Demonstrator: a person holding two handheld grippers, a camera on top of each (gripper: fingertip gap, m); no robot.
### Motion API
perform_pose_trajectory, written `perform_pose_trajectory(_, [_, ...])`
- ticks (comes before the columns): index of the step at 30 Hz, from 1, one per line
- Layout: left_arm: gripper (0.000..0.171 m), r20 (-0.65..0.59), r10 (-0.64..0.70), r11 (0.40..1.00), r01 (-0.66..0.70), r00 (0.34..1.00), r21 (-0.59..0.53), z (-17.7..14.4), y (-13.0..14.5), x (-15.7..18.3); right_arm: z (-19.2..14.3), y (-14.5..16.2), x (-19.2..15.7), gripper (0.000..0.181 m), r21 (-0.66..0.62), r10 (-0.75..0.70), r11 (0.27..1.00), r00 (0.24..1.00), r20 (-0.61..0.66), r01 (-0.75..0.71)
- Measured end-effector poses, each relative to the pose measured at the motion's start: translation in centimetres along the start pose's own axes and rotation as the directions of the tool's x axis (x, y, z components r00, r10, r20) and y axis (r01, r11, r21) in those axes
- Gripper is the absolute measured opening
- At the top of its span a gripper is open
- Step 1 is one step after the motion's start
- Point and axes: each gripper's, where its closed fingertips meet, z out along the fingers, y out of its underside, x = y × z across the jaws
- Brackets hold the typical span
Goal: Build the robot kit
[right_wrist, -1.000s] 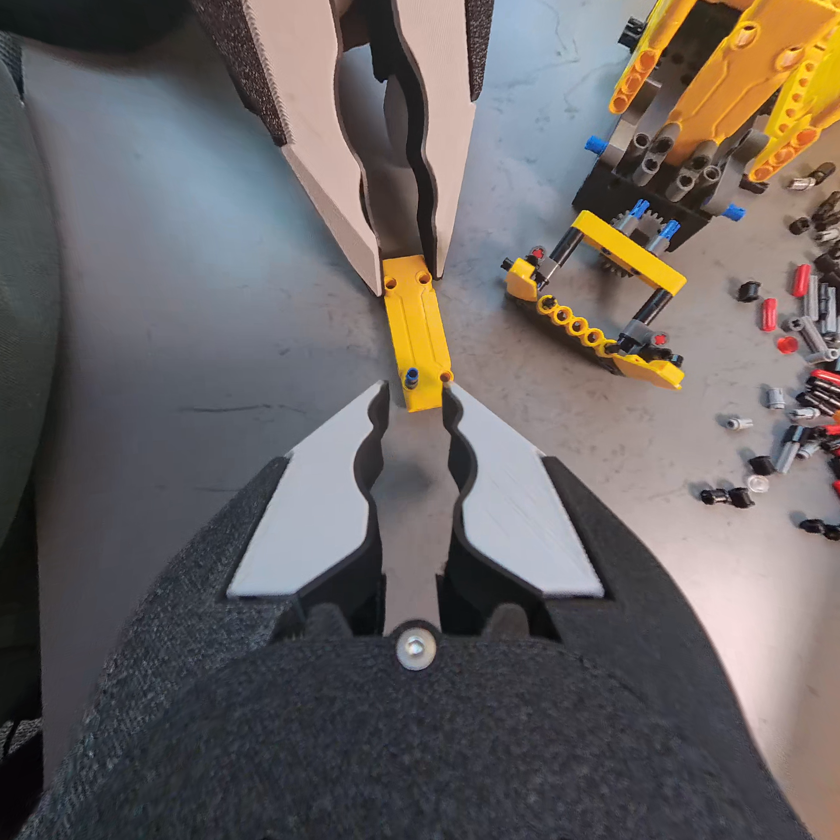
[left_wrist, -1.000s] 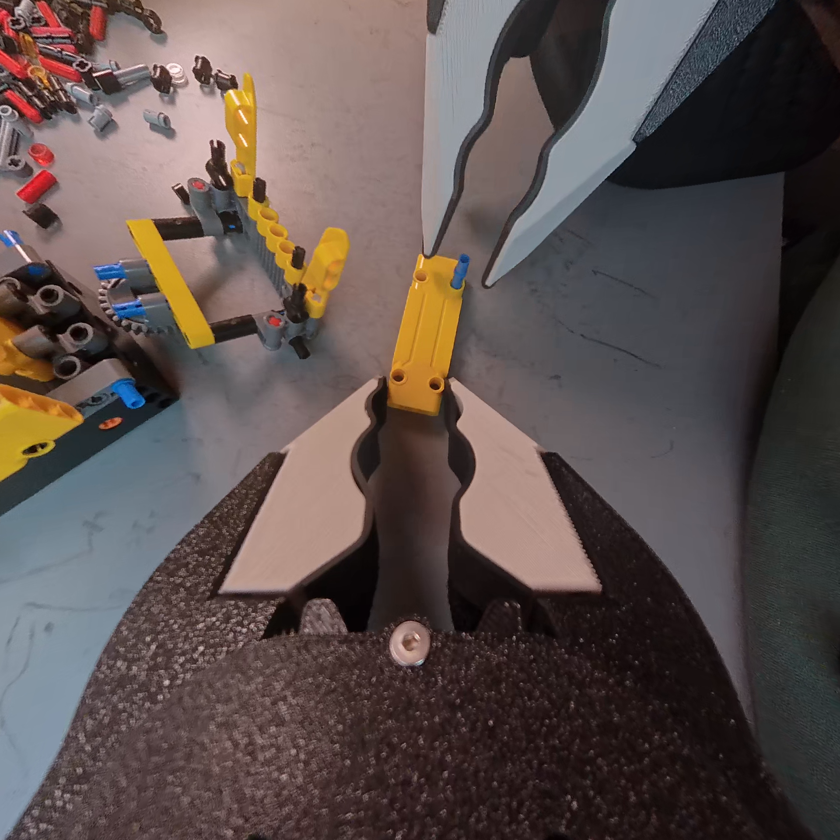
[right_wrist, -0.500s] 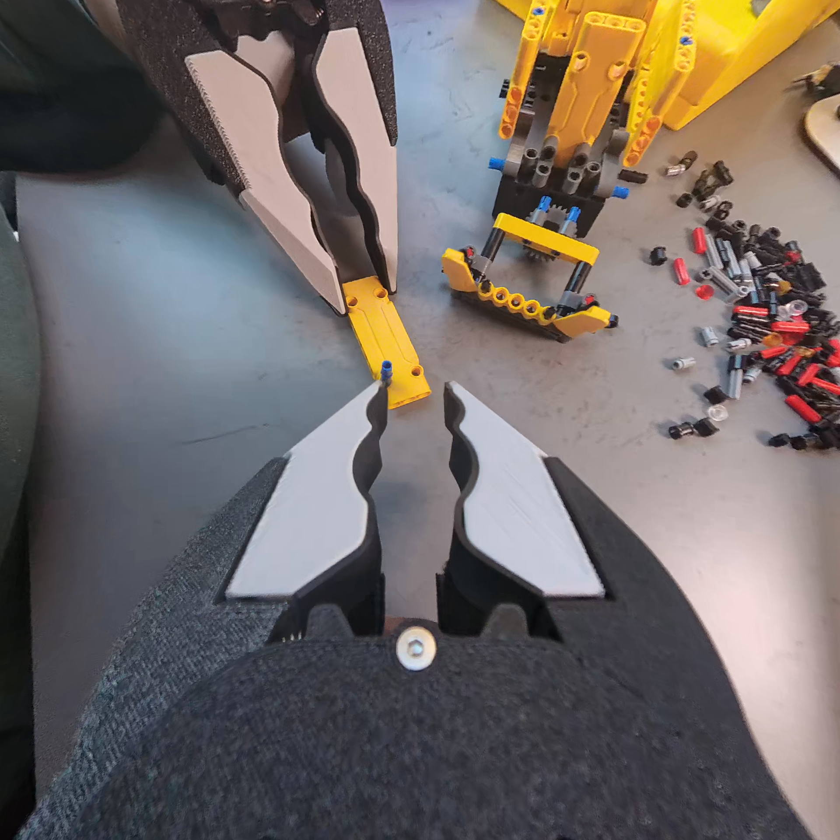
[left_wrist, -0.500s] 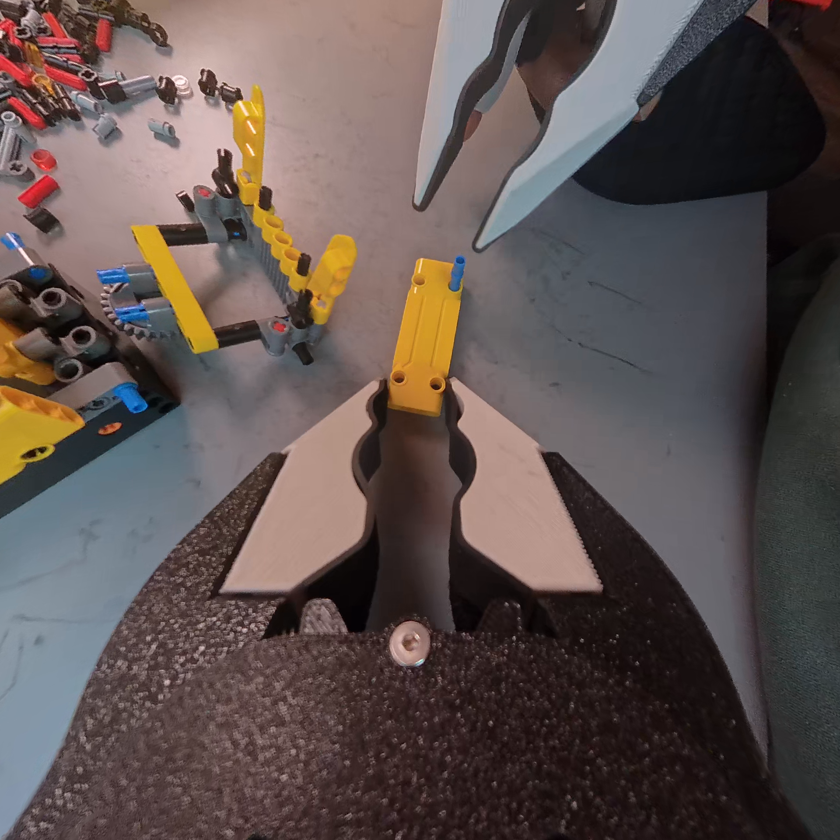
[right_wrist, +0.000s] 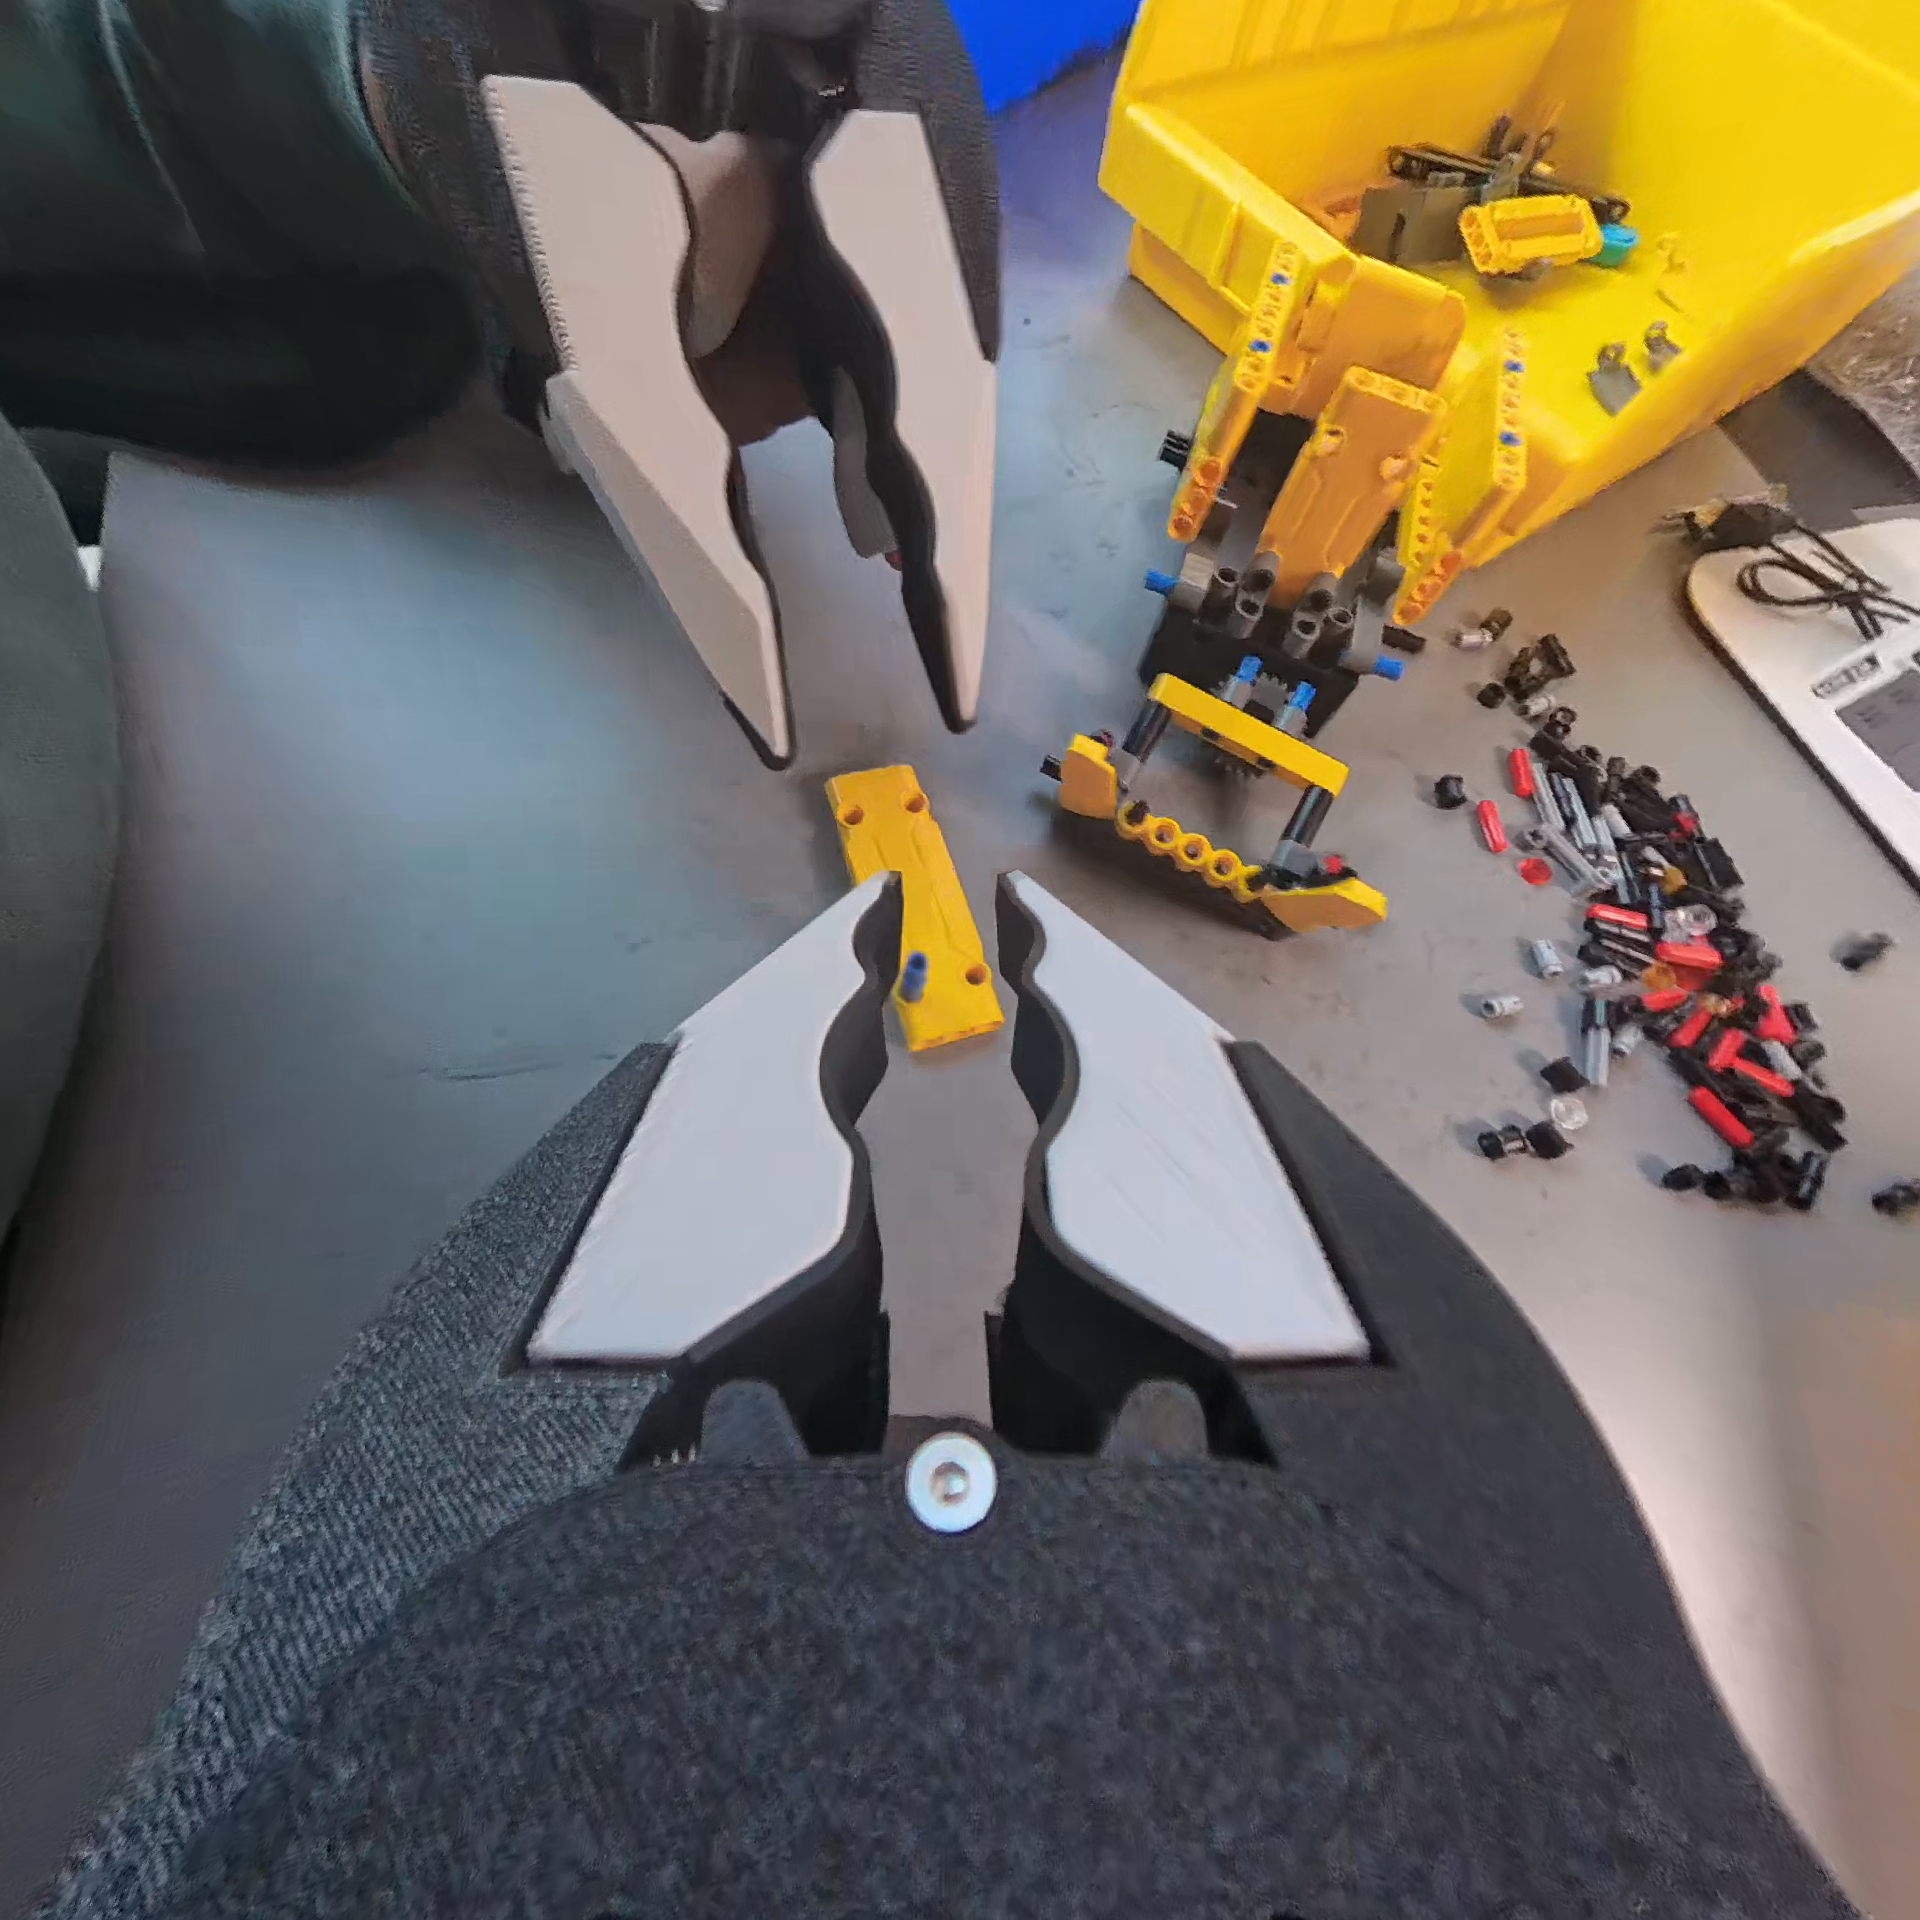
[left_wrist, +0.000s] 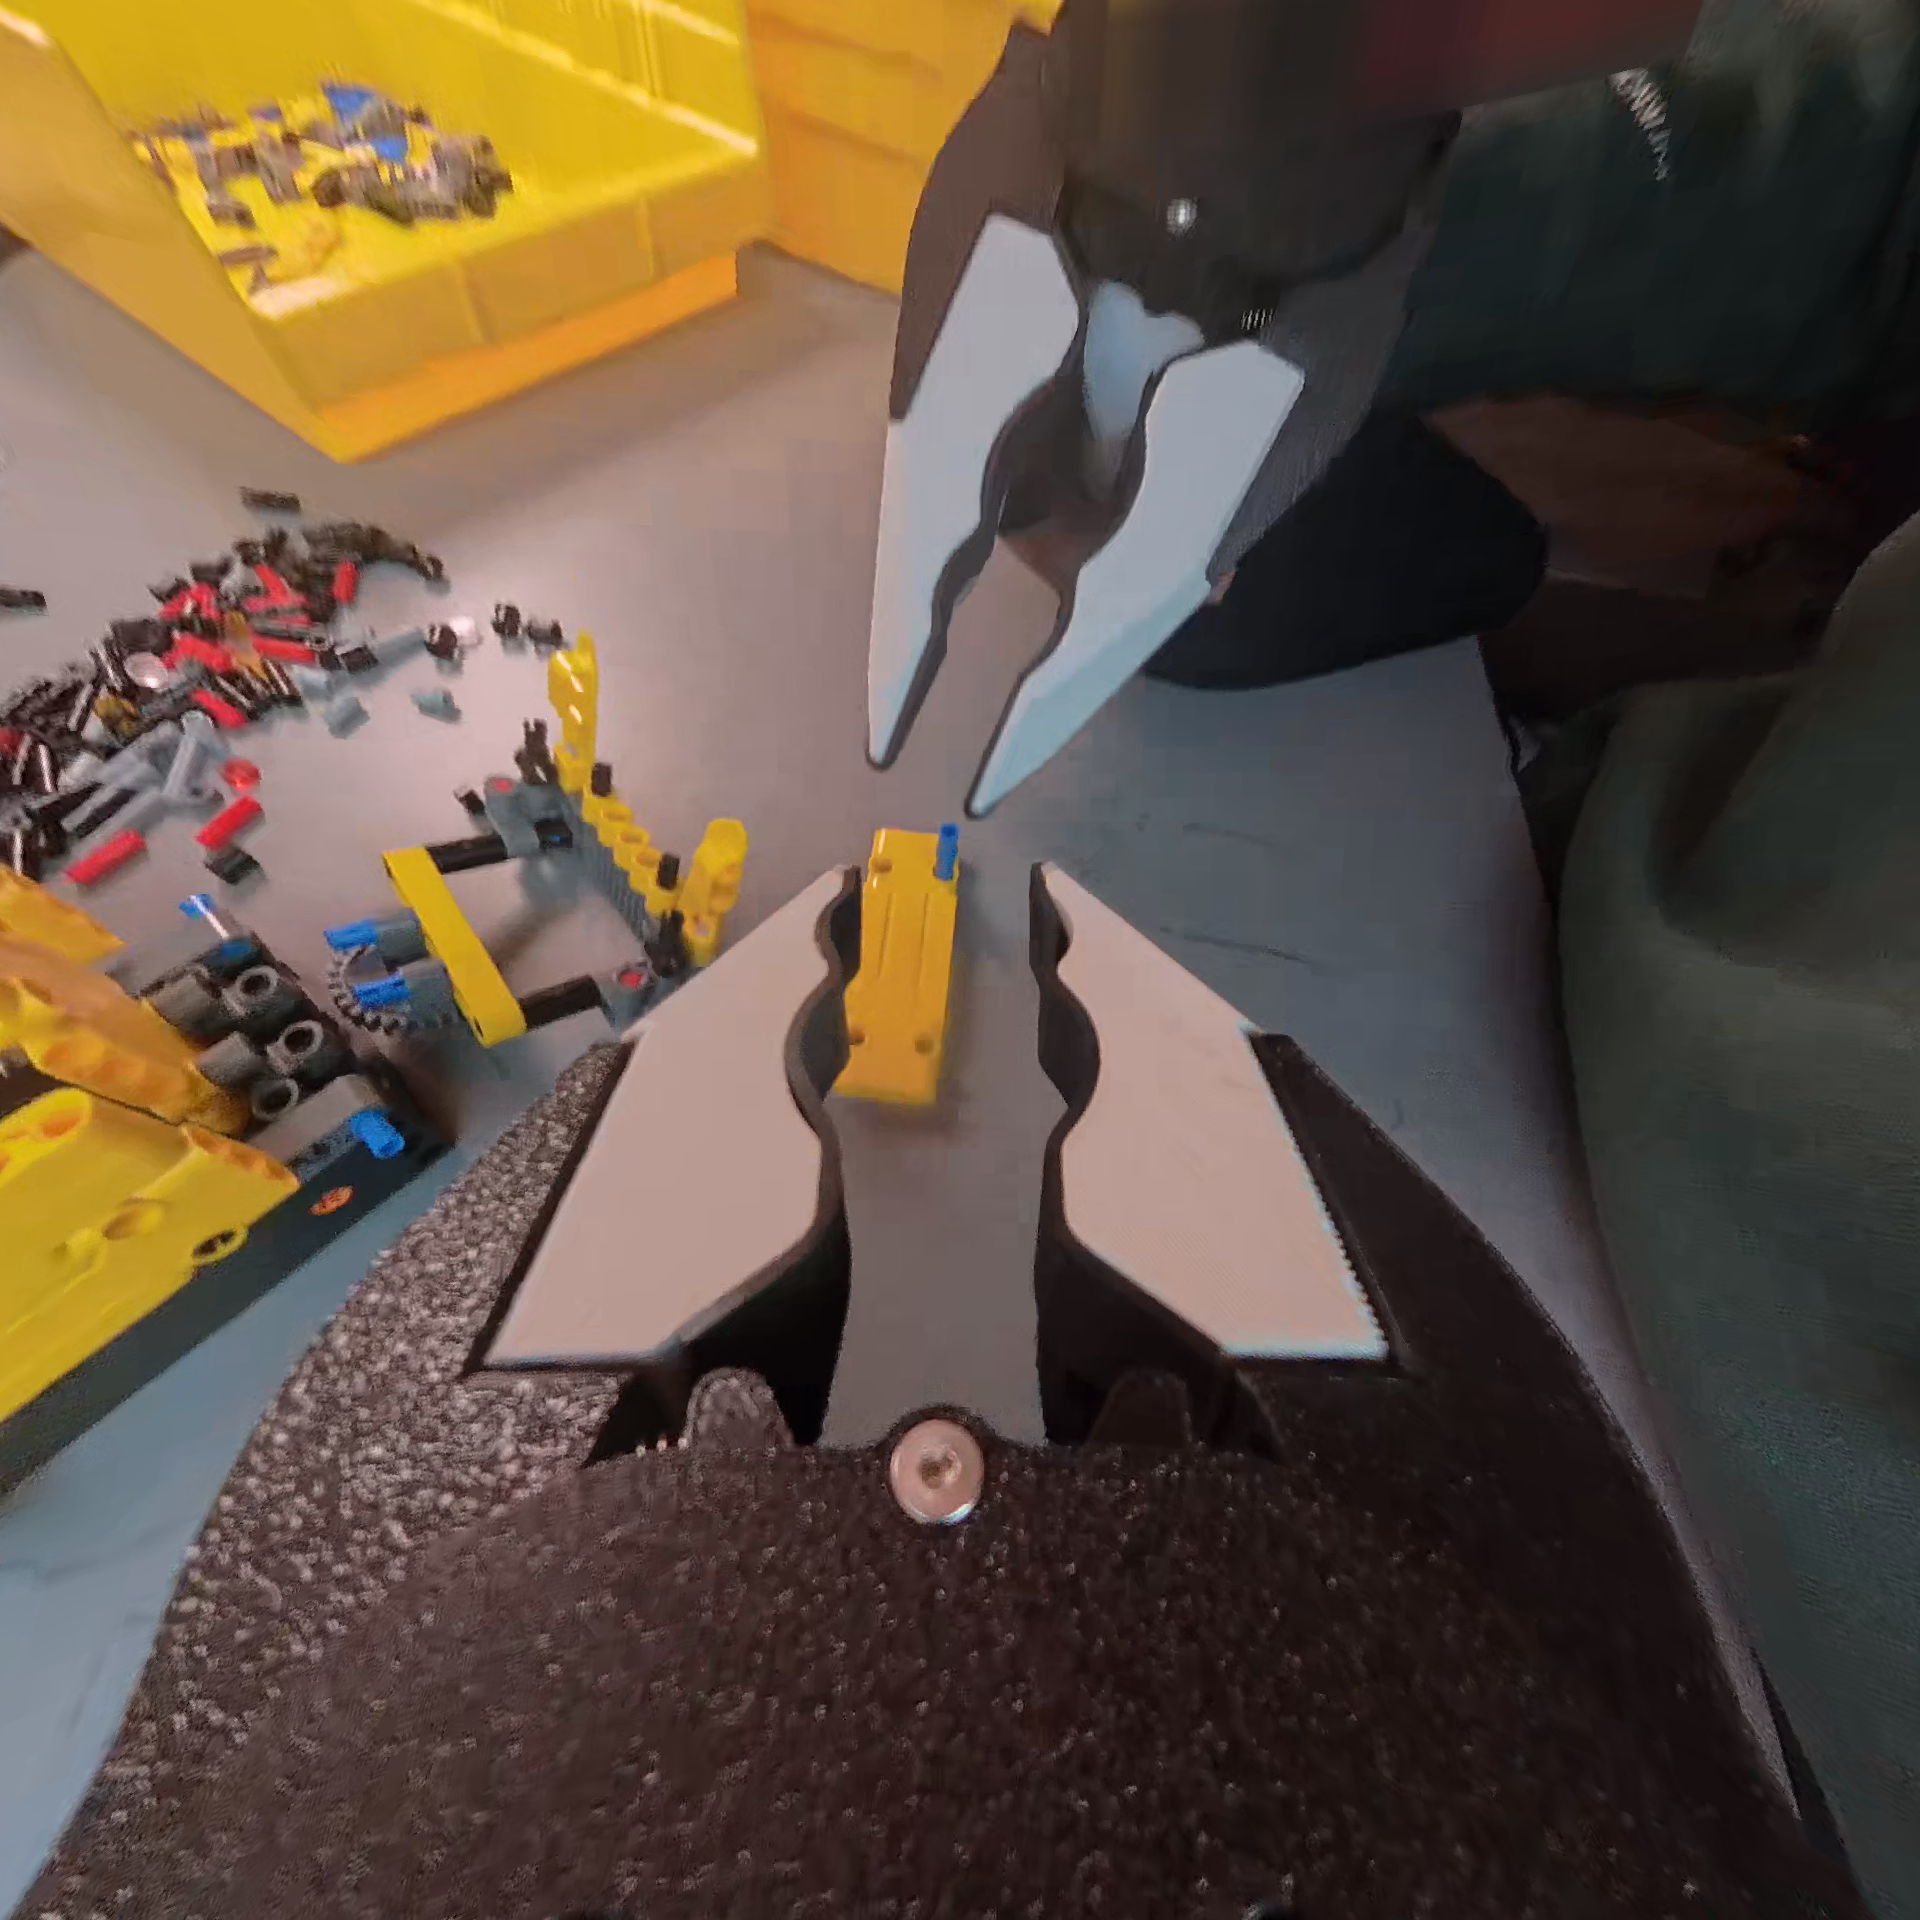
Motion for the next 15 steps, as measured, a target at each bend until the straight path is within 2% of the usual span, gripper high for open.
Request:
perform_pose_trajectory(4, [0.03,-0.01,0.109,0.994,-0.108,0.994,0.032,0.6,-0.4,1.2,1.2,-1.5,-2.1,0.015,0.0,-0.118,0.993,0.992,0.053,0.118])
perform_pose_trajectory(6, [0.031,0.03,0.158,0.987,-0.158,0.987,0.016,0.7,-0.3,1.0,1.5,-1.4,-1.8,0.013,-0.036,-0.191,0.981,0.982,0.017,0.191])
perform_pose_trajectory(15, [0.02,0.066,0.203,0.979,-0.204,0.977,0.007,0.6,-0.6,1.1,1.3,-1.7,-1.7,0.0,-0.032,-0.205,0.979,0.978,-0.039,0.203])
